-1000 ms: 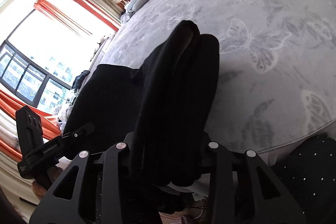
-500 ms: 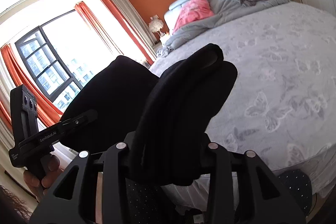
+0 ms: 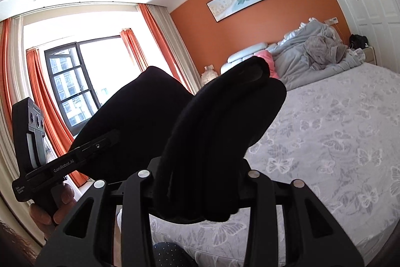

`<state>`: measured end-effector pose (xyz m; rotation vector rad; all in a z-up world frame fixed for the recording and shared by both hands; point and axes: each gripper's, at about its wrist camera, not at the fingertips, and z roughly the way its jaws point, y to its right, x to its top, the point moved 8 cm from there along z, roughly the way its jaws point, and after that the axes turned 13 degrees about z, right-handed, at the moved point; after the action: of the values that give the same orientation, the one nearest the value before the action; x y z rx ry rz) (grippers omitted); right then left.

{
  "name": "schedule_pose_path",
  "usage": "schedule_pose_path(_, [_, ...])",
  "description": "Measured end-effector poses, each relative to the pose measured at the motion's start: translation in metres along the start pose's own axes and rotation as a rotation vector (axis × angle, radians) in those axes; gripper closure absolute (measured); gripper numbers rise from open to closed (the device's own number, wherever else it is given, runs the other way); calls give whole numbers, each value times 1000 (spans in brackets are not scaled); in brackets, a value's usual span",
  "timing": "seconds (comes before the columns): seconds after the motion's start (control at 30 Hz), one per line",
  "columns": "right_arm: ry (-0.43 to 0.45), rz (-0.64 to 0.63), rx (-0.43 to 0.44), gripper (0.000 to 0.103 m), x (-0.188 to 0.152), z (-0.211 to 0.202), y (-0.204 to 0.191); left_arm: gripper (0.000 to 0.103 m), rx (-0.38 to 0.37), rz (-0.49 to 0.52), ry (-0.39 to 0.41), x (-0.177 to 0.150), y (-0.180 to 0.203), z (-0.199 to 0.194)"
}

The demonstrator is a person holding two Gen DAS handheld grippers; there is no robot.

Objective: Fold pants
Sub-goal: 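Lift the folded bundle with both grippers and carry it across the bed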

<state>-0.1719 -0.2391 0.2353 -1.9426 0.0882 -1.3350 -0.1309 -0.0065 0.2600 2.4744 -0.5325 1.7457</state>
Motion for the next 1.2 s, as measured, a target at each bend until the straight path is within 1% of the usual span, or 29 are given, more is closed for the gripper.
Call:
schedule_pose_path(0.13, [40, -26, 11, 68, 22, 0, -8, 65, 16, 26, 44, 21, 2, 0])
schedule_pose_path(0.37, [88, -67, 19, 68, 59, 14, -14, 65, 38, 48, 112, 50, -8, 16])
schedule_pose_path(0.5, [101, -79, 26, 67, 82, 32, -10, 64, 50, 50, 141, 67, -15, 32])
schedule_pose_path(0.6, [96, -66, 37, 67, 99, 55, 0, 64, 69, 56, 161, 79, -24, 53])
schedule_pose_path(0.73, [83, -36, 37, 67, 116, 92, 24, 63, 79, 55, 156, 92, -35, 93])
schedule_pose_path(0.9, [53, 7, 18, 67, 131, 147, 66, 62, 71, 42, 115, 94, -51, 165])
schedule_pose_path(1.07, [9, 31, -15, 67, 131, 208, 113, 62, 76, 34, 58, 82, -67, 246])
schedule_pose_path(1.2, [-26, 60, -40, 67, 124, 257, 150, 62, 84, 35, 18, 65, -77, 305])
